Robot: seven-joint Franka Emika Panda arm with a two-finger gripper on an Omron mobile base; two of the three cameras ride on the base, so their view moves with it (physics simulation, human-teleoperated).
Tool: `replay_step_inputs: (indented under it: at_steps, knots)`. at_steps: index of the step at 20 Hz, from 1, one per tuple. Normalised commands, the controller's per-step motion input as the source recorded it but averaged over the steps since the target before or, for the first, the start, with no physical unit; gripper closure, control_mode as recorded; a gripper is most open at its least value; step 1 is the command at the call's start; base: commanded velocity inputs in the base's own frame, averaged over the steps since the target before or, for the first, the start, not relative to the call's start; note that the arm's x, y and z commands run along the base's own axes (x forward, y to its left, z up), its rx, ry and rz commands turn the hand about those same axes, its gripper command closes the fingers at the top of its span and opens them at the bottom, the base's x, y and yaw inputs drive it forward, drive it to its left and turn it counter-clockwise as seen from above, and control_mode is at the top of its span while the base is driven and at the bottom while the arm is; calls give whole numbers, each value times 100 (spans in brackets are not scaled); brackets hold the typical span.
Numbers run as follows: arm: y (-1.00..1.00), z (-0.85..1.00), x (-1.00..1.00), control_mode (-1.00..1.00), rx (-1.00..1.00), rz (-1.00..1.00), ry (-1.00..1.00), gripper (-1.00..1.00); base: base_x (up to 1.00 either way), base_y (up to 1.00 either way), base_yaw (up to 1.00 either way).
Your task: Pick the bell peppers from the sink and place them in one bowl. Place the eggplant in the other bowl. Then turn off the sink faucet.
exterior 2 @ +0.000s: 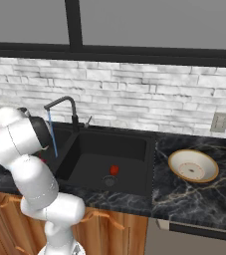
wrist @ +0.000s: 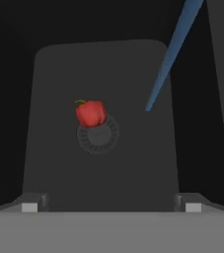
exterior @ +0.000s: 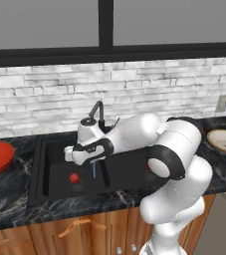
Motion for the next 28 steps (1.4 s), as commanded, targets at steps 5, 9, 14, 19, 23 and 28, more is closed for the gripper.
replay_step_inputs:
  at_steps: [5, 9, 14, 19, 23, 28]
  knots:
    - [15, -25, 29, -100, -5, 0, 0, -100, 0, 0, 0]
    - [23, -29, 30, -100, -4, 0, 1, -100, 0, 0, 0]
    - [15, -32, 29, -100, -5, 0, 1, -100, 0, 0, 0]
    - [11, -32, 28, -100, -4, 0, 0, -100, 0, 0, 0]
    - [11, -32, 27, -100, -3, 0, 1, -100, 0, 0, 0]
    - [5, -32, 20, -100, -2, 0, 2, -100, 0, 0, 0]
